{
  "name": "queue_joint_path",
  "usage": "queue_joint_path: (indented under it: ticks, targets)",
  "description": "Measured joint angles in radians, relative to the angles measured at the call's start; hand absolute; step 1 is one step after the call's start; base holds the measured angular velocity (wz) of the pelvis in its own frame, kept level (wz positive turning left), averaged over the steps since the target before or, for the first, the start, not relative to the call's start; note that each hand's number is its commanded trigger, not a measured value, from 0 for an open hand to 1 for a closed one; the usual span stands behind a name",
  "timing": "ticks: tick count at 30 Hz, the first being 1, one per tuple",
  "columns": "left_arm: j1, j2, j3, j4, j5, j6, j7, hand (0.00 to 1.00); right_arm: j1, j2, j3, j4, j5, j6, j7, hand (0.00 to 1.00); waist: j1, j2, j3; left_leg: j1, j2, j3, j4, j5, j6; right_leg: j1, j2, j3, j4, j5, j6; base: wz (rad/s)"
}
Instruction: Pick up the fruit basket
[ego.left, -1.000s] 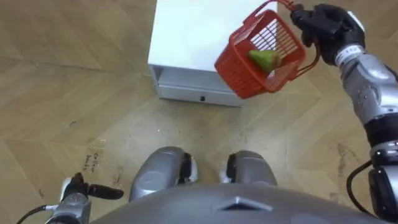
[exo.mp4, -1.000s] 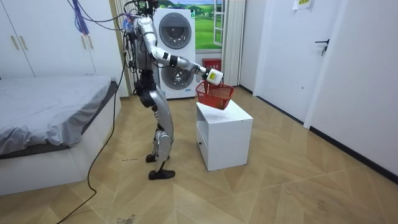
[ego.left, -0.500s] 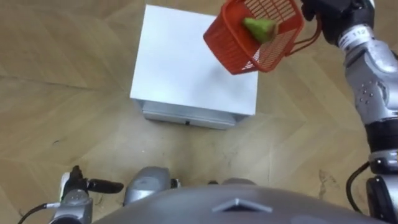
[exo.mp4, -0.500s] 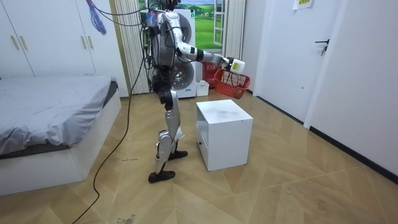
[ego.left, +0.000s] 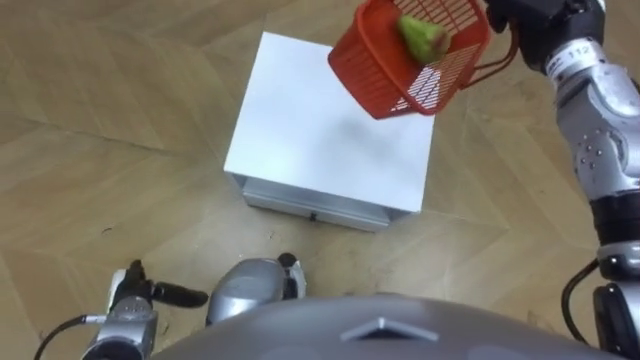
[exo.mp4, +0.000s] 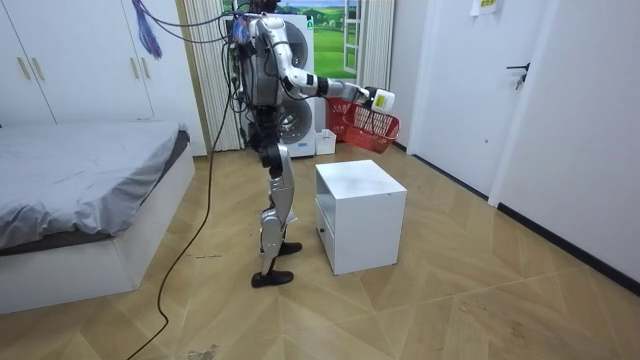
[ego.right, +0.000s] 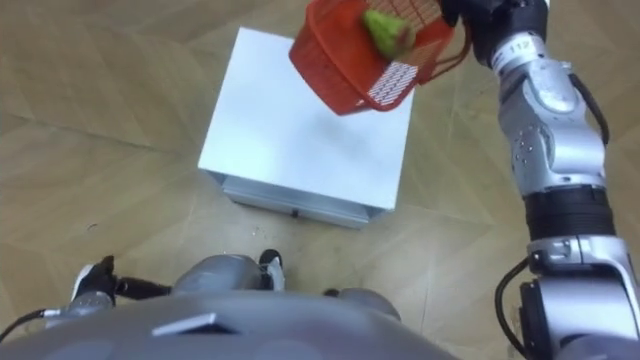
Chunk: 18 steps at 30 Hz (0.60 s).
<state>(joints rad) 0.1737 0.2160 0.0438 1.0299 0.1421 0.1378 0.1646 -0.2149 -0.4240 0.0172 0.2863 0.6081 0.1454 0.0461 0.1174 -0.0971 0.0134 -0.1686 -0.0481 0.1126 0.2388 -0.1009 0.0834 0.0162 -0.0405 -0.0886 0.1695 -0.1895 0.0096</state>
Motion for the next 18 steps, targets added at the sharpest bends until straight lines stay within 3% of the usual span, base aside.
queue_joint_path:
  ticks: [5, 9, 14, 18]
  targets:
    - [0.03, -0.001, 0.033, 0.002, 0.086, 0.032, -0.03, 0.0, -0.001, -0.004, 0.0, 0.004, -0.002, 0.022, 0.0, 1.0, 0.003, -0.02, -0.0166, 0.001, 0.001, -0.001, 0.003, 0.004, 0.003, 0.001, 0.0, -0.018, 0.002, -0.002, -0.004, 0.0]
    - [0.03, 0.0, 0.039, 0.002, 0.092, 0.032, -0.048, 0.0, -0.001, -0.004, 0.0, 0.01, -0.001, 0.022, -0.001, 1.0, 0.024, -0.019, -0.0162, 0.001, 0.002, -0.001, 0.01, 0.001, 0.003, 0.003, -0.005, -0.058, 0.005, -0.002, -0.004, 0.0]
    - [0.036, 0.002, 0.039, 0.01, 0.095, 0.03, -0.062, 0.0, -0.003, -0.004, 0.002, 0.034, 0.005, 0.021, -0.001, 1.0, 0.035, -0.011, -0.0098, -0.004, 0.001, -0.009, 0.012, 0.0, 0.004, 0.002, -0.01, -0.105, 0.016, -0.002, -0.003, 0.05]
    - [0.032, 0.002, 0.039, -0.003, 0.092, 0.03, -0.065, 0.0, -0.015, -0.004, 0.006, 0.11, 0.012, 0.021, 0.0, 1.0, 0.056, -0.009, -0.009, -0.017, 0.002, -0.012, 0.016, 0.0, 0.004, -0.01, -0.009, -0.112, 0.02, -0.002, -0.003, 0.01]
